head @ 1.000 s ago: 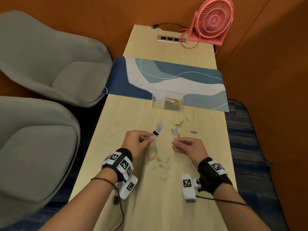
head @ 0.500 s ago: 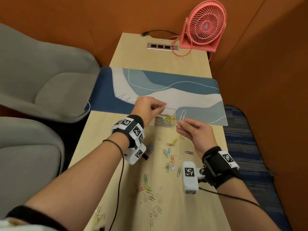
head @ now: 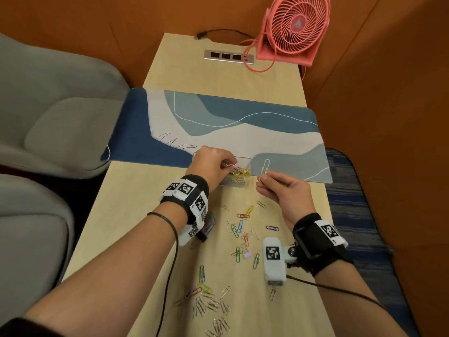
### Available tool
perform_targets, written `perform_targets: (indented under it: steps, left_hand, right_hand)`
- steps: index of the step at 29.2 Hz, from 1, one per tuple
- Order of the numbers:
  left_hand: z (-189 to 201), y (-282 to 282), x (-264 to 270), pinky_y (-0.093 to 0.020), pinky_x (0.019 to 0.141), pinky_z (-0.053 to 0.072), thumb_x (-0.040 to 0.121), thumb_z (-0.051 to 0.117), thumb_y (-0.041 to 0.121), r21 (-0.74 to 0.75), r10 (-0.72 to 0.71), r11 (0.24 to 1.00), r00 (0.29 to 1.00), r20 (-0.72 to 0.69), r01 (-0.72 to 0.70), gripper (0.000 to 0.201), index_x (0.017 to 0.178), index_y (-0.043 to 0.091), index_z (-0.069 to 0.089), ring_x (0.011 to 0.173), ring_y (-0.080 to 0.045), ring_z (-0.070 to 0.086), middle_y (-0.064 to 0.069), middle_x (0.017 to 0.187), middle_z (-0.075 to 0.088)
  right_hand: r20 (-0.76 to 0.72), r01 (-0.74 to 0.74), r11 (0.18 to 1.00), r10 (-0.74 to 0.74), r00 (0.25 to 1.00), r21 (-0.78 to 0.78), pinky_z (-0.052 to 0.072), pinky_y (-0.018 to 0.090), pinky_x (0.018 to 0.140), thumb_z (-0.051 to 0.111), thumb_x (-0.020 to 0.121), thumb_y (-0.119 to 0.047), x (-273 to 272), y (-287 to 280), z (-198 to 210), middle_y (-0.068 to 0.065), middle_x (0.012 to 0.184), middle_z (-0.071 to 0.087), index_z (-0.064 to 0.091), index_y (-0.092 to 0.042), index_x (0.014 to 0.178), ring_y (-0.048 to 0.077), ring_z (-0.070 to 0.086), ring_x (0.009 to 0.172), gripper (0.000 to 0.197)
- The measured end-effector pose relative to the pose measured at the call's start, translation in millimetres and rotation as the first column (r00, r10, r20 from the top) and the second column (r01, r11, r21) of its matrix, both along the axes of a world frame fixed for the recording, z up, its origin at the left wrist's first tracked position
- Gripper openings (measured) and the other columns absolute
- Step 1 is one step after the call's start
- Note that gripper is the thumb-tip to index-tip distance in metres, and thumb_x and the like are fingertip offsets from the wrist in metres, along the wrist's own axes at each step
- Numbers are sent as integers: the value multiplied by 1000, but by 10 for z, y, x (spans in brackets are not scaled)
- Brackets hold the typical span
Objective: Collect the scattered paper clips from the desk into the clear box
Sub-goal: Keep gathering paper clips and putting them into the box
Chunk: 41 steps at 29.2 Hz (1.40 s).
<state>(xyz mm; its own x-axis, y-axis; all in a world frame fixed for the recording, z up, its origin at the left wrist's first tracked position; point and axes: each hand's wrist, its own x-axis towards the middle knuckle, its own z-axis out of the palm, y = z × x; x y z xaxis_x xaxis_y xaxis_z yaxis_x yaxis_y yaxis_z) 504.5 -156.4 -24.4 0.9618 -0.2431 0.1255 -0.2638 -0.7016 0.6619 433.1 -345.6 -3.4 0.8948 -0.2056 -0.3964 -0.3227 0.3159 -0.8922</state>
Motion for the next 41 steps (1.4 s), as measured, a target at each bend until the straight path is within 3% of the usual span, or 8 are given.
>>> perform_targets:
  steps: [7,10,15,20,28,35,38,41]
  left_hand:
    - [-45,70,19,-34,79,57,84,67,7,7,-124,992,989,83,124,18,93,18,78,79,-13,67,2,90,74]
    - [-39,130,-60,-33,81,56,85,60,1,-56,-84,994,989,118,91,25,97,16,76,82,-13,66,2,93,73]
    - [-59,344,-242,-29,77,50,79,56,-3,-176,77,983,982,173,-46,27,87,18,71,82,-12,56,6,89,63]
    - [-159,610,-493,-20,62,31,66,53,-10,-175,223,963,969,109,-202,34,66,20,38,68,-14,38,7,72,42]
    - [-436,867,-993,-20,65,41,69,57,-4,-115,46,991,989,-141,-62,29,70,26,56,66,-6,50,9,76,56]
    - [-512,758,-1252,-17,71,45,67,81,48,27,7,1000,963,-269,0,35,94,33,66,78,-3,54,13,86,56]
    - [-504,760,-1271,-25,74,49,69,79,37,16,39,999,971,-237,-36,27,91,31,65,75,-5,55,13,81,58]
    - [-494,842,-1284,-26,75,50,71,74,28,16,45,999,969,-243,-43,21,90,31,65,73,-5,56,14,78,60]
  right_hand:
    - [50,-88,924,114,992,-371,59,26,72,75,79,-4,163,102,-22,18,86,73,72,-1,96,25,70,74,17]
    - [90,-112,738,229,969,-666,57,31,82,77,78,-17,291,126,-53,0,79,75,77,-16,88,13,71,72,10]
    - [143,-60,440,412,900,-896,42,3,75,74,79,-16,472,287,72,-2,83,74,78,-16,87,5,64,70,9]
    - [-47,-149,152,527,848,-977,54,30,86,69,82,-22,624,440,23,-6,90,75,75,-25,99,12,67,84,19]
    - [-113,-144,22,507,855,-989,49,23,70,65,86,-24,544,605,46,-3,85,72,74,-25,89,17,64,80,10]
    - [-3,0,-5,562,827,-1000,45,29,69,62,88,-26,388,660,27,-1,89,69,75,-19,87,20,56,90,15]
    - [17,-15,39,715,699,-999,50,32,73,61,86,-18,139,760,-75,0,87,68,74,-16,89,22,61,84,13]
    - [-220,-243,-74,722,656,-967,52,37,81,54,86,-6,-80,825,-317,5,109,62,68,-16,112,24,60,96,32]
